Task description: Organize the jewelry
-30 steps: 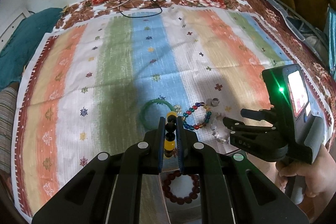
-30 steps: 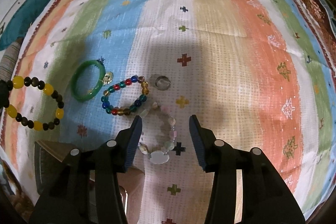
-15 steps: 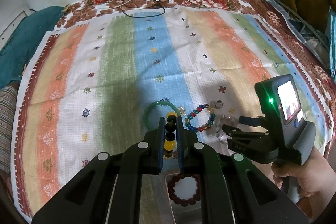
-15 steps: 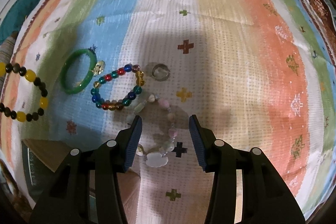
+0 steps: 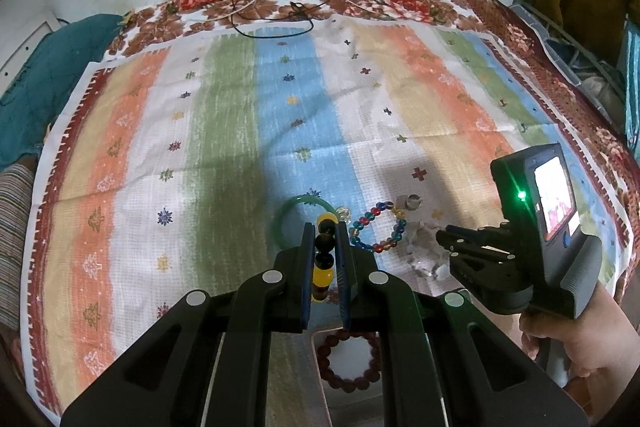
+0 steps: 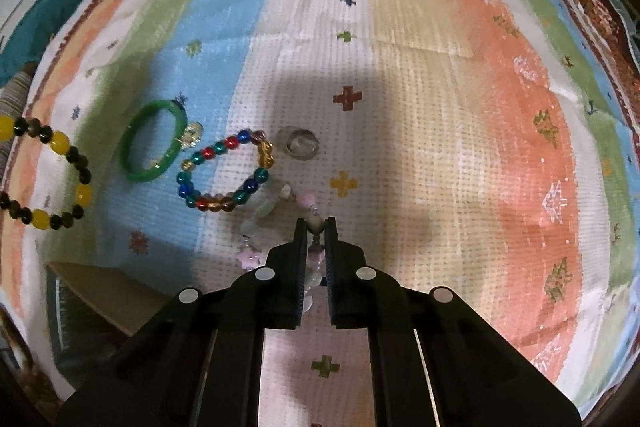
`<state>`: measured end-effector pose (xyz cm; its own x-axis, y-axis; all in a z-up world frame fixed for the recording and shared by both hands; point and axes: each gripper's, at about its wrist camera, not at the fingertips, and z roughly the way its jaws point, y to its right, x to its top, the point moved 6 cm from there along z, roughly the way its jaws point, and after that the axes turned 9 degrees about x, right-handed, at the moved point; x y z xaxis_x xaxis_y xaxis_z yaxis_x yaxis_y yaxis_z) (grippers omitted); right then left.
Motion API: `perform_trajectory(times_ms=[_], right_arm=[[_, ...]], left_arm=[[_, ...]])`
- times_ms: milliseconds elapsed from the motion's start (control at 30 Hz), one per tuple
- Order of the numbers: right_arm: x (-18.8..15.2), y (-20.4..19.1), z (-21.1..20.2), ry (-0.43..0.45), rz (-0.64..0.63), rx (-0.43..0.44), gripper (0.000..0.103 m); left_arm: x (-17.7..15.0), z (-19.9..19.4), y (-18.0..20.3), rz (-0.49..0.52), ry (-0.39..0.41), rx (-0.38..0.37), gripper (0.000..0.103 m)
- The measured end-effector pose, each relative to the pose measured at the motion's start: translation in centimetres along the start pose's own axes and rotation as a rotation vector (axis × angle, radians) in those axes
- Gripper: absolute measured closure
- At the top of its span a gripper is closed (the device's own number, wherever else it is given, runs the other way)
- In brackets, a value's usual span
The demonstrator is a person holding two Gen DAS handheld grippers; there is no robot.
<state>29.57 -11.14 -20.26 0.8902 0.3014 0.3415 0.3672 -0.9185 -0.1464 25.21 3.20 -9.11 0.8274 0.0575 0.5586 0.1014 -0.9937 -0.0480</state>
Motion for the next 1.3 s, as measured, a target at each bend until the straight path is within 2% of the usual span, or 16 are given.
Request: perform_trajectory(times_ms=[400,567,633,900,1300], right_arm=[[0.6,-1.6,-6.6,0.167,-0.013,0.053,0.093],[0.8,-2.0,-8.6,0.21,-0.027,0.063,0.093],[0.7,-2.1,-9.3,0.223,-0.012,0.095,0.093],[-0.3,-3.5,-13.0,0.319,-0.056,0.083,0.093],[-2.4,-6.5,-15.7,0.394,-0.153,0.068,0.093]], left_arm=[[-0.3,-2.1,1.0,-0.012,0.03,-0.015,0.093],[-0.6,-2.8,1.5,-0.003,0.038,-0.022,0.093],[-0.7,-3.2,1.6,0.007,0.046,-0.024,0.093],[-1.9,-5.0,1.7,0.009,0.062,-0.031,0.093],[-3.2,-7.3,2.1,0.017,0.098,-0.043,0.093]])
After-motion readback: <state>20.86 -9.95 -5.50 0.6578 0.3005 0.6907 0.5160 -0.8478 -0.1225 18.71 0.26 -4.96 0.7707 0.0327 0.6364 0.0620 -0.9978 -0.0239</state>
